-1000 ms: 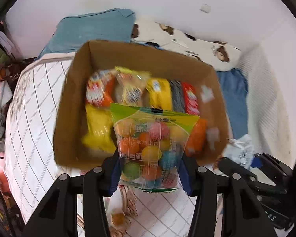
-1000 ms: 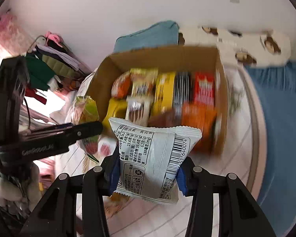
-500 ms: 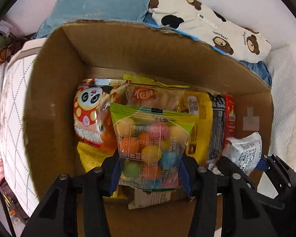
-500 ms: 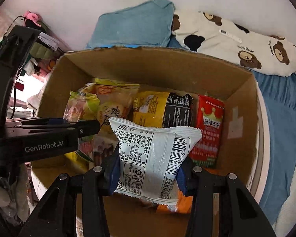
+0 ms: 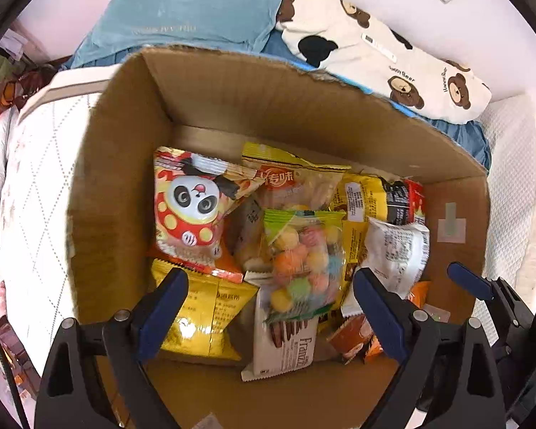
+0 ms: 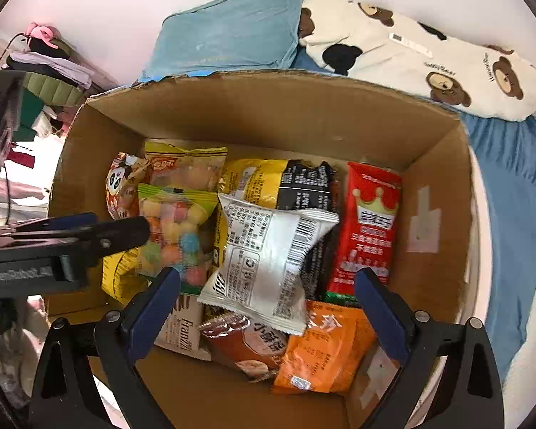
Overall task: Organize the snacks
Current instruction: 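Lift both tools out of the box back toward the snacks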
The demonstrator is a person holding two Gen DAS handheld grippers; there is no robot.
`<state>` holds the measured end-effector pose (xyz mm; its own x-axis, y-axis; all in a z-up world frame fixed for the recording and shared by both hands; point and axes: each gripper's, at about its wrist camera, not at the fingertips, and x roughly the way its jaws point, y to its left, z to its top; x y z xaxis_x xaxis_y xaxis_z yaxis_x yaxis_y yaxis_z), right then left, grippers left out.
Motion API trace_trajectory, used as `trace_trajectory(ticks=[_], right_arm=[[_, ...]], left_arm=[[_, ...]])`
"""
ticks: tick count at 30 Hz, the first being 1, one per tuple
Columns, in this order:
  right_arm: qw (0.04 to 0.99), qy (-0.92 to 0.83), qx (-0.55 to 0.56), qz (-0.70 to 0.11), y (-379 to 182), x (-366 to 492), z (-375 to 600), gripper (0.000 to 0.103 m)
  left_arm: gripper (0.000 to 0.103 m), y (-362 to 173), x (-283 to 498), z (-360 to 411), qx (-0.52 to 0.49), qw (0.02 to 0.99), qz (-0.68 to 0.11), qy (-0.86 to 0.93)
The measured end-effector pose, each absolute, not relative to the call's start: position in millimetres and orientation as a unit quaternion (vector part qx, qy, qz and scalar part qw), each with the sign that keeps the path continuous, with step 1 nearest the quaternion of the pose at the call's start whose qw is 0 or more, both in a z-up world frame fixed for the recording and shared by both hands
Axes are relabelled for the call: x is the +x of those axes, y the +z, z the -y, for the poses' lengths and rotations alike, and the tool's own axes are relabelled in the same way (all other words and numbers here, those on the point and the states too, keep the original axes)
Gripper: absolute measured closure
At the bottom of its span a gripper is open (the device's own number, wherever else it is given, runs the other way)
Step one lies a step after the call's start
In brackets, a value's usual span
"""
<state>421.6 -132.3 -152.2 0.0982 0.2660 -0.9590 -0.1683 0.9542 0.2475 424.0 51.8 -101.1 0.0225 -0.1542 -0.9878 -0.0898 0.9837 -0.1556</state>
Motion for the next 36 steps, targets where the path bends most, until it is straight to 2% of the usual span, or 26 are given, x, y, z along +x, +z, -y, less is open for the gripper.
trace_trajectory(ticks=[10, 20, 36], right_arm=[[0.763, 0.123, 0.03, -0.634, -131, 386, 136, 0.003], [0.809, 0.102, 0.012, -0.579, -100, 330, 135, 0.003], [0.871, 0.078, 0.014, -0.484, -37, 239, 152, 0.003]], left_arm=[[0.008, -67, 380, -62, -0.043, 0.767, -0.64, 0.004], [0.008, -47, 326, -56, -0.011, 0.818, -0.574, 0.023], [0.008, 17, 240, -40, 0.002, 0.881, -0.474, 0.014]])
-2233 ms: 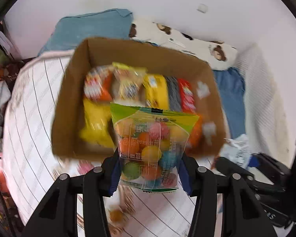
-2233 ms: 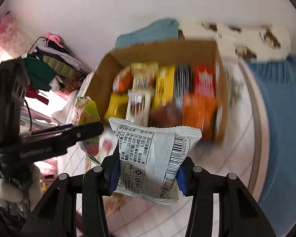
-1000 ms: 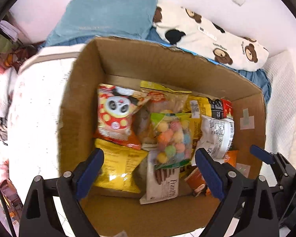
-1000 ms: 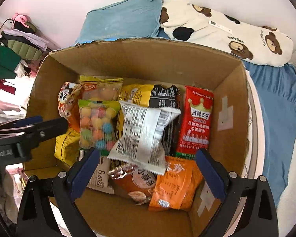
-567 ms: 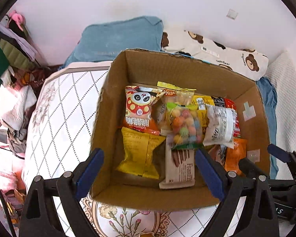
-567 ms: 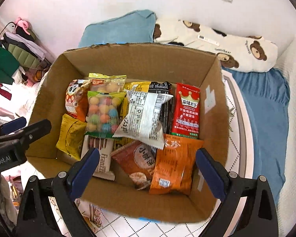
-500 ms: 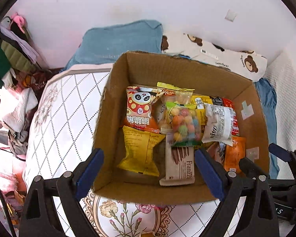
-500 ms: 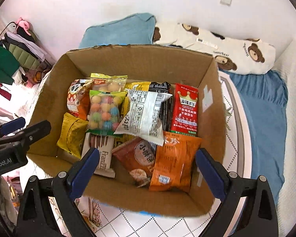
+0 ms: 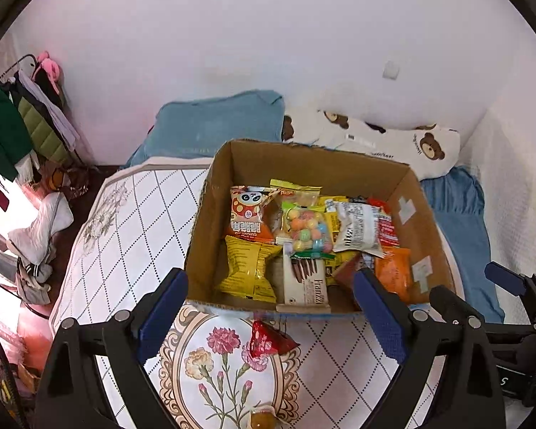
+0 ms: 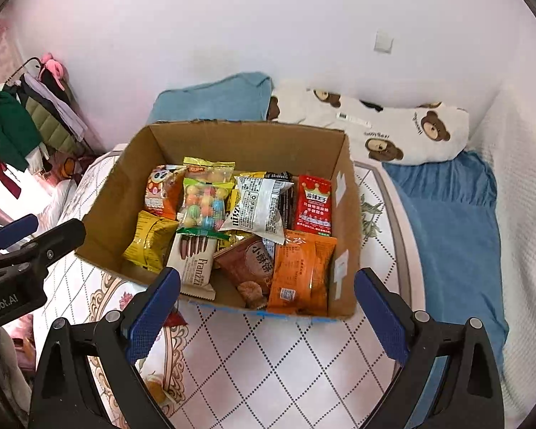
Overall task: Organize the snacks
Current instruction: 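Lift both tools out of the box back toward the snacks, then grasp the round wrapped cake with left tool while right tool grasps red triangle pack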
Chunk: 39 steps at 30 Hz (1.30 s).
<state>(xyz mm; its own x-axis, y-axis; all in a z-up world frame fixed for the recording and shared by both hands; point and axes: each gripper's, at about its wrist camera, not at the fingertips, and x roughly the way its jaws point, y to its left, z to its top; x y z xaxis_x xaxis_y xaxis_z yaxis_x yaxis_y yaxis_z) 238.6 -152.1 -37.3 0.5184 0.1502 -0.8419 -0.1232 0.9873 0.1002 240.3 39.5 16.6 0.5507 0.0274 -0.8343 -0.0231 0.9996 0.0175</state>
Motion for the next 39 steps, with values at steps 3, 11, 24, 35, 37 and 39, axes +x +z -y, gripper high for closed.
trace_trajectory(ticks=[3, 11, 24, 35, 37, 39], right_arm=[[0.877, 0.077, 0.017, -0.473, -29, 222, 155, 0.003], [0.882, 0.088, 0.059, -0.459, -18, 186, 172, 0.003], [0.788, 0.226, 0.12, -0.559, -135, 149, 129, 0.039], [0.769, 0.198, 0.112, -0.597, -187, 134, 106, 0.048], [0.77, 0.183, 0.116, -0.601, -188, 133, 106, 0.048], [0.77, 0.172, 0.123, -0.602, -187, 133, 106, 0.048]], left_arm=[[0.008, 24, 226, -35, 0.008, 0.886, -0.463, 0.008], [0.009, 25, 198, -26, 0.011, 0.887, -0.462, 0.008], [0.009, -112, 118, -102, -0.041, 0.769, -0.629, 0.108], [0.032, -210, 131, -61, -0.029, 0.717, -0.696, -0.007], [0.055, -223, 135, -54, -0.006, 0.707, -0.707, -0.017], [0.063, -222, 135, -57, -0.007, 0.709, -0.705, -0.029]])
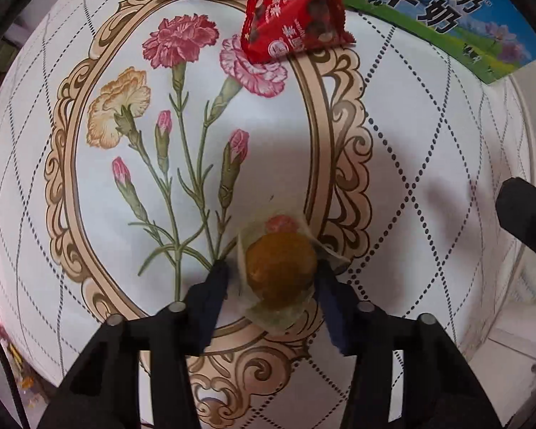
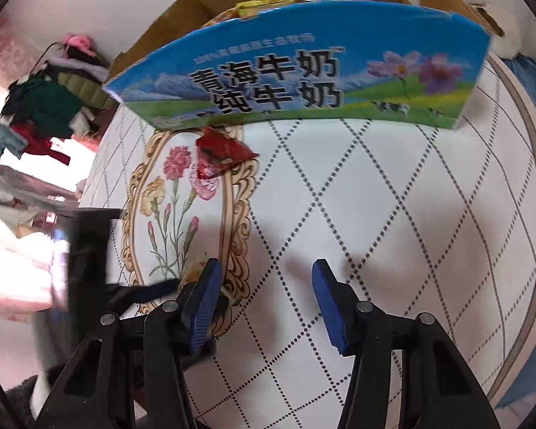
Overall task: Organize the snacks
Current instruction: 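Grasp the round wrapped cake with left tool while right tool grasps red triangle pack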
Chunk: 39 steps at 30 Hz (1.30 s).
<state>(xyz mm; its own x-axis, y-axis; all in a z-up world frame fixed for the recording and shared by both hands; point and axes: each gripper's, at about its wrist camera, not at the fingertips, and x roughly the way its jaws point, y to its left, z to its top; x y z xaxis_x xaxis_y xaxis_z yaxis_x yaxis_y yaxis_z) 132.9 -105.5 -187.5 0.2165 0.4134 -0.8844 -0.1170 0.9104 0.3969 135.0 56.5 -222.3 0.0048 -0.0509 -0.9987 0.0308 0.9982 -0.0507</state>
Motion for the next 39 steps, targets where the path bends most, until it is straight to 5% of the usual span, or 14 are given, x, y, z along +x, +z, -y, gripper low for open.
trace_trajectory(ticks=[12, 19, 24, 33, 39], right_arm=[[0.781, 0.173, 0.188, -0.569, -189, 195, 44, 0.048], [0.771, 0.128, 0.189, -0.595, -223, 236, 17, 0.046], [0.784, 0.118, 0.135, -0.594, -226, 228, 4, 0.062], [0.769, 0.164, 0.087, -0.611, -200, 151, 22, 0.064], [0.732, 0.157, 0.04, -0.662, -233, 93, 37, 0.064]], left_arm=[[0.064, -203, 140, -200, -0.15, 0.724, -0.67, 0.067], [0.062, -215, 141, -201, -0.158, 0.719, -0.674, 0.065], [0.063, -207, 150, -212, -0.164, 0.726, -0.667, 0.047], [0.063, -198, 124, -158, -0.19, 0.698, -0.69, -0.042], [0.062, -220, 119, -124, -0.141, 0.684, -0.713, -0.056]])
